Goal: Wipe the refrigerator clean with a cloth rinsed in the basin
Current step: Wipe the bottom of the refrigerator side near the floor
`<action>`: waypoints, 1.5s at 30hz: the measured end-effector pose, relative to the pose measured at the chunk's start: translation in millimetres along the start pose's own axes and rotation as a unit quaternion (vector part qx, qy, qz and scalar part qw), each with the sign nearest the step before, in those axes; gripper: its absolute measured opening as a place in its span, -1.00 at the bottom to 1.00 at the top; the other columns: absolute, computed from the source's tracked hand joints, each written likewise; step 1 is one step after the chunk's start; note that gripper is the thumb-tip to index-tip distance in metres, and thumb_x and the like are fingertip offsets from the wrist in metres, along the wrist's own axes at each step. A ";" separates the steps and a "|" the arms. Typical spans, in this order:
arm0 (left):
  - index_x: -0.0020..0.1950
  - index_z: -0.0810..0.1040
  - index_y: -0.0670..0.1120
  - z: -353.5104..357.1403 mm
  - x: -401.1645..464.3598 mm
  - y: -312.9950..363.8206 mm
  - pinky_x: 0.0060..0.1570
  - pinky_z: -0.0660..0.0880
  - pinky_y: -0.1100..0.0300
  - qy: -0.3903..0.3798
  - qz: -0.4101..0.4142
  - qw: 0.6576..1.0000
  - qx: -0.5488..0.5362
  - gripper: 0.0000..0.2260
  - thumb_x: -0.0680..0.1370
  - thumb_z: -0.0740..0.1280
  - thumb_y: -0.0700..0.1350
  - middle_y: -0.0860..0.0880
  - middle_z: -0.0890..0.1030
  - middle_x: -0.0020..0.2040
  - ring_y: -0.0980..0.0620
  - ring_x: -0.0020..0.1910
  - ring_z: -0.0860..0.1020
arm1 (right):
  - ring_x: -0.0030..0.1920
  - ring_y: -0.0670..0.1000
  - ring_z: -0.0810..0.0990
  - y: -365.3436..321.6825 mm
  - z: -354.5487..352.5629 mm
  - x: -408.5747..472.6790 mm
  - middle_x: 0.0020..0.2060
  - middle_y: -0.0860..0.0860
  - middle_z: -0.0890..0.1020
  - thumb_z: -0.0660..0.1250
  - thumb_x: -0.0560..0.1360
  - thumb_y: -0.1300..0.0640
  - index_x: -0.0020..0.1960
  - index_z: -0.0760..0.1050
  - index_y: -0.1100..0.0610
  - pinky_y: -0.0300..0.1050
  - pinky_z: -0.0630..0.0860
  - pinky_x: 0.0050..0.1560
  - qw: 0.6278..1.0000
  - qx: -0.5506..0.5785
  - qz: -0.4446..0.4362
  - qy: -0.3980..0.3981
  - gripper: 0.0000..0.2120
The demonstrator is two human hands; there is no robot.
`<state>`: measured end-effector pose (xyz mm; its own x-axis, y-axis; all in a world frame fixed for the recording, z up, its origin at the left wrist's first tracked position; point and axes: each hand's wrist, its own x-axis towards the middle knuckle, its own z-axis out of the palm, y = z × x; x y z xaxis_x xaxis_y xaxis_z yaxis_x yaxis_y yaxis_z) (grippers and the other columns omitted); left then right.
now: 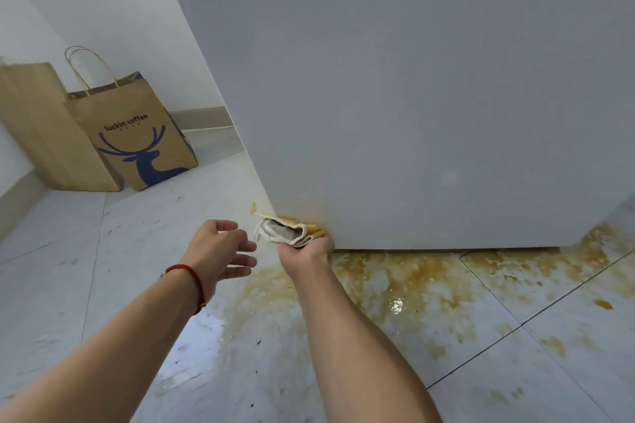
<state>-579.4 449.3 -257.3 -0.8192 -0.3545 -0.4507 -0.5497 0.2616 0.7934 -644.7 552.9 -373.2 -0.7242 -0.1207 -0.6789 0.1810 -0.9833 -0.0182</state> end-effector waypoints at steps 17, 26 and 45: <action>0.27 0.43 -0.12 69.2 -25.5 12.8 -0.17 0.62 -0.03 -0.139 0.034 0.987 0.071 -0.74 0.60 0.28 -0.29 -0.26 0.70 -0.04 -0.15 -0.29 0.63 | -0.41 0.10 0.33 -260.0 -45.3 -84.3 -0.38 0.11 0.36 0.05 0.56 0.36 -0.32 0.24 0.10 0.03 0.45 -0.23 0.923 -0.262 -0.248 0.135 -0.68; 0.23 0.48 -0.08 56.5 -39.4 13.4 -0.13 0.62 -0.05 -0.161 0.047 0.979 0.118 -0.76 0.60 0.29 -0.30 -0.28 0.70 -0.04 -0.16 -0.27 0.63 | -0.41 0.06 0.36 -380.0 -85.1 -92.3 -0.34 0.09 0.39 -0.12 0.44 0.51 -0.08 0.28 -0.08 -0.24 0.22 -0.50 0.802 -0.345 -0.433 0.225 -0.50; 0.23 0.47 -0.13 16.9 -42.6 5.3 -0.11 0.64 -0.05 -0.070 0.044 0.993 0.081 -0.78 0.60 0.26 -0.29 -0.25 0.69 -0.02 -0.15 -0.27 0.63 | 0.66 0.09 -0.26 -162.5 -35.3 -85.7 0.66 0.09 -0.28 0.16 0.61 0.46 0.67 -0.29 0.18 -0.34 -0.18 0.57 0.699 -0.446 -0.548 0.110 -0.16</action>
<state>-550.2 481.0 -240.9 -0.8735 -0.1980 -0.4447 -0.4851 0.4314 0.7607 -588.6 727.9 -337.9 -0.6516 0.7585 0.0078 0.0116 0.0202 -0.9997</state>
